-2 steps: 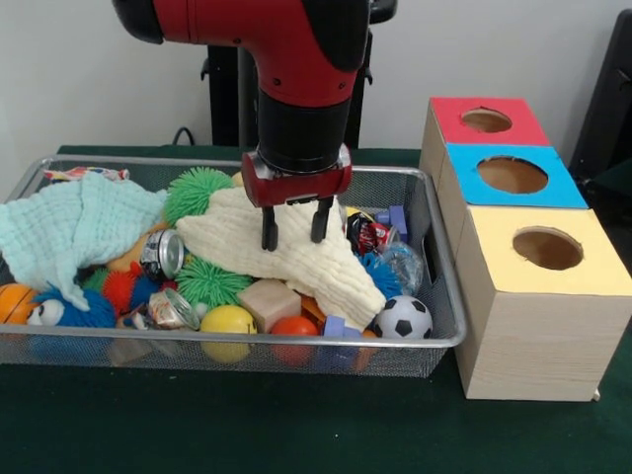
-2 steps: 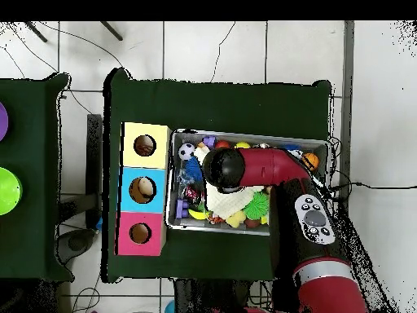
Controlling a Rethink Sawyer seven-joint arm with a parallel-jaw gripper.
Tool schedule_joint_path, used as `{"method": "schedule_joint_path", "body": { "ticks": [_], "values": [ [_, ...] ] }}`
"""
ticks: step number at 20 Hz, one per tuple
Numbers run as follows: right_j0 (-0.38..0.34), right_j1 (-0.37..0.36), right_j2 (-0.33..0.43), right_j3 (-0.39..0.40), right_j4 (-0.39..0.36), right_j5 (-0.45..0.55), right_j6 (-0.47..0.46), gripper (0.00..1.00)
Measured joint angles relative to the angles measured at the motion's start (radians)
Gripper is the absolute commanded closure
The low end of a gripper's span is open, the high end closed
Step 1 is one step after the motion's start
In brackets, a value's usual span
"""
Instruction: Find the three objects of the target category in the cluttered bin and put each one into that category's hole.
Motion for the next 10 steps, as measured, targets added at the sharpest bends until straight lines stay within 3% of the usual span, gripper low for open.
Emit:
{"method": "schedule_joint_path", "body": {
  "ticks": [10],
  "values": [
    [-0.001, 0.036, 0.0, -0.001, -0.001, 0.0, 0.0, 0.0]
  ]
}}
